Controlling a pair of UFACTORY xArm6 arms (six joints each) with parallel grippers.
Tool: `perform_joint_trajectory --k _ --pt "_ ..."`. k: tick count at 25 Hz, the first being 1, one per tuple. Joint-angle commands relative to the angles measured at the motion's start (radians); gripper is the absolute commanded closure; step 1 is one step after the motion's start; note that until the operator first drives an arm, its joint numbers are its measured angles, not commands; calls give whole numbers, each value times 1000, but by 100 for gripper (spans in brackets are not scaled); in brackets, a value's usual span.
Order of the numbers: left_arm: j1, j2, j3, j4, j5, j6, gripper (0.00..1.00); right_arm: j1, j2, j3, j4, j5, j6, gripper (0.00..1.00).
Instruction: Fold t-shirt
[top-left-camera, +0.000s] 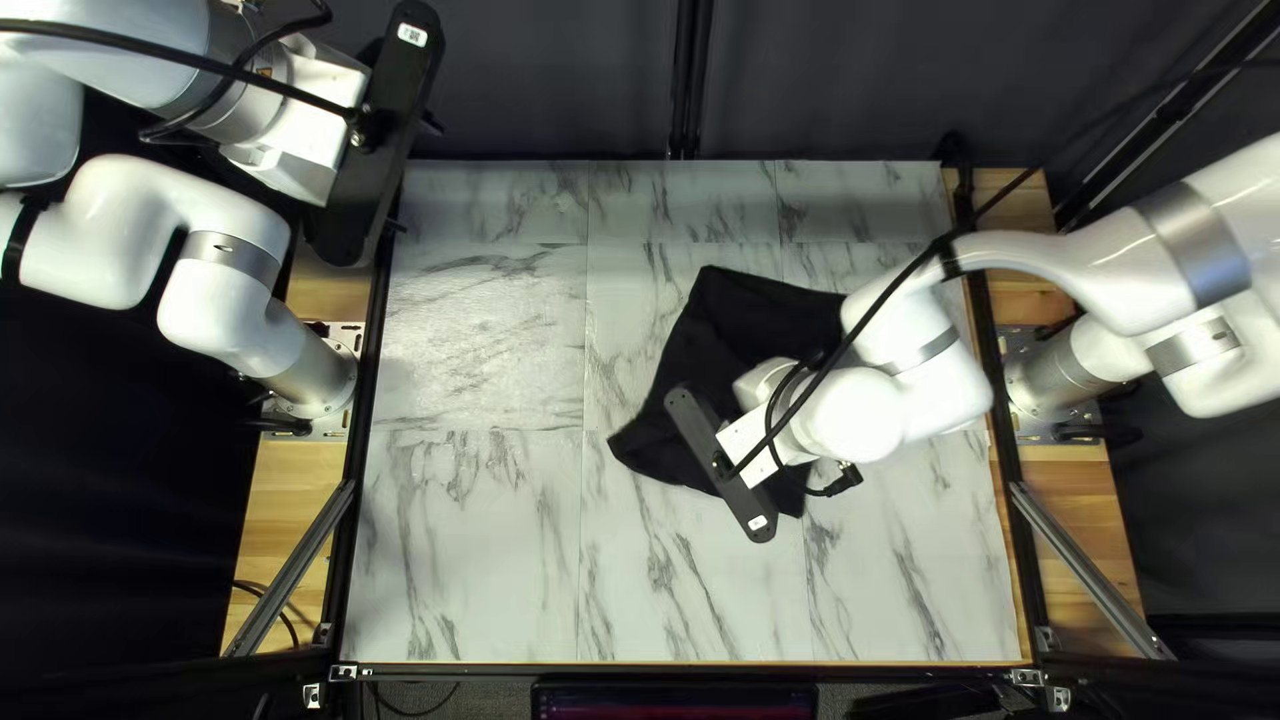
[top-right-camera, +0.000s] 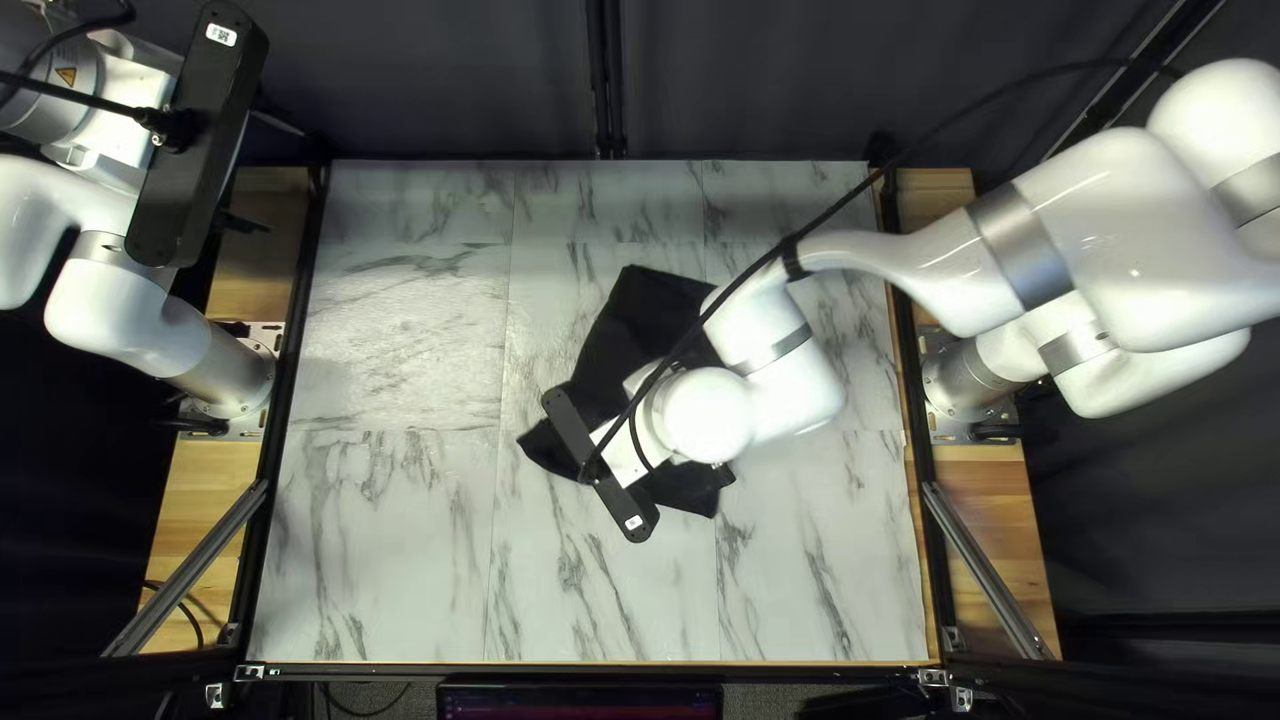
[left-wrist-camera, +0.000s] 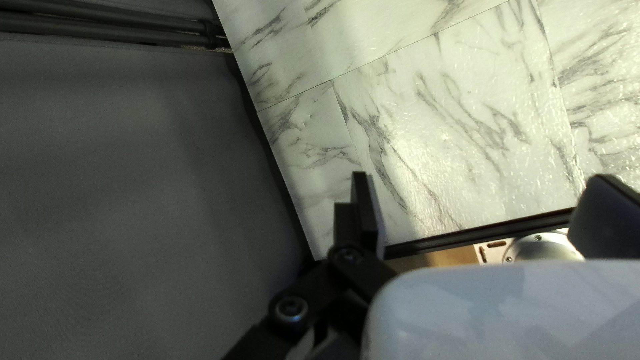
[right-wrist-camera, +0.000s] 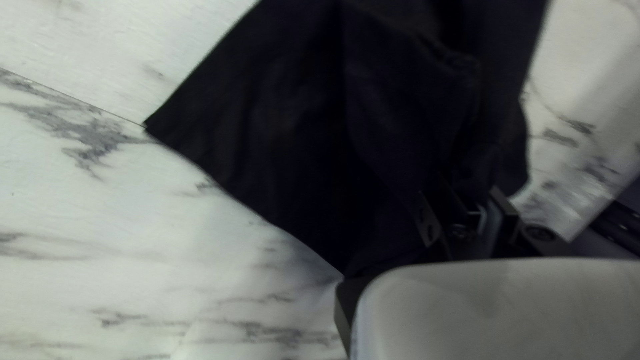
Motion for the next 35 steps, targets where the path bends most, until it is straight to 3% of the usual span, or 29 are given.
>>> perform_joint_trajectory --k 1,7,24,31,35 --pt "0 0 0 0 0 0 0 6 -13 -32 -12 51 -7 100" --pt "0 0 0 0 0 0 0 -14 -16 -79 -25 91 -44 100" --pt "0 0 0 0 0 0 0 -222 22 -169 -48 26 -252 100" --pt "0 0 0 0 0 0 0 -198 -31 -169 -64 98 -223 100" --pt "0 0 0 0 0 0 0 -115 -38 -179 -81 164 -143 100"
